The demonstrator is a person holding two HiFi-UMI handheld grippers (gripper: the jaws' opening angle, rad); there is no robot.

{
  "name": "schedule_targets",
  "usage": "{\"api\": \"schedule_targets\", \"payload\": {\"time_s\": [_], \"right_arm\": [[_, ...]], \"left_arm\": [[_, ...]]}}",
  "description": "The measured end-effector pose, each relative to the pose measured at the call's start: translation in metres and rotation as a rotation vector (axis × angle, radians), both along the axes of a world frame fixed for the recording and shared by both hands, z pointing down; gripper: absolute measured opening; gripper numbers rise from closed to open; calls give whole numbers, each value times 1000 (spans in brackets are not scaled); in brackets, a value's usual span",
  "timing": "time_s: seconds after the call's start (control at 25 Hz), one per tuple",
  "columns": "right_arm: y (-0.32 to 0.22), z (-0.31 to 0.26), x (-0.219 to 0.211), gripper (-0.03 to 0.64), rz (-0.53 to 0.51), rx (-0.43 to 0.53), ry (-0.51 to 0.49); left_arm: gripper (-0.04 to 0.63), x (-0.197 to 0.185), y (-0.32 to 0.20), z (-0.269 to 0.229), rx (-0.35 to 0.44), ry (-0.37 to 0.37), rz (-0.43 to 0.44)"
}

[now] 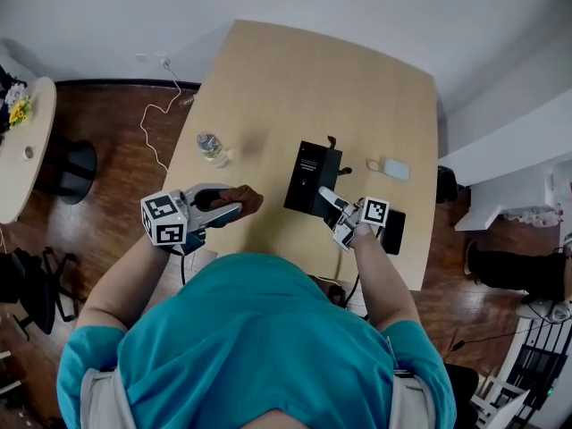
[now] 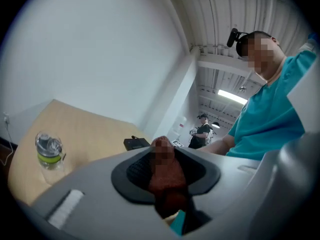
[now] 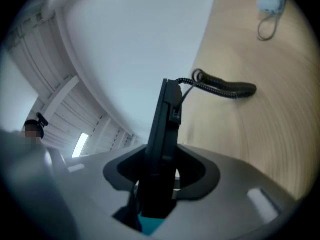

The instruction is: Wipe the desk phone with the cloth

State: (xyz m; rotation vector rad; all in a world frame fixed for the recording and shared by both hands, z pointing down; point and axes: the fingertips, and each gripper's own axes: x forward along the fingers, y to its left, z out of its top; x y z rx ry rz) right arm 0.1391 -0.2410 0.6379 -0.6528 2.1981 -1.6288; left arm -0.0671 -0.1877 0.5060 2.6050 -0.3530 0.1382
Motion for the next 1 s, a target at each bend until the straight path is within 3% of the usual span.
{"api": "schedule_targets", "payload": {"time_s": [0.2,0.72,0.8,1.0], "right_arm": [[-14,43,-14,173,-31,-113,47],[-13,94,-12,190,41,-419,-110],[-14,98,-10,195,43,-412,-81],[-18,103,12,253,67,-399,99]], "left_arm": [[130,-18,12,10,-49,-14,-37],[130,-24,13,14,-75,-27,-47],[130,-22,12,15,-75,-30,-44],[130,-11,14,16,-74,-30,-42]]}}
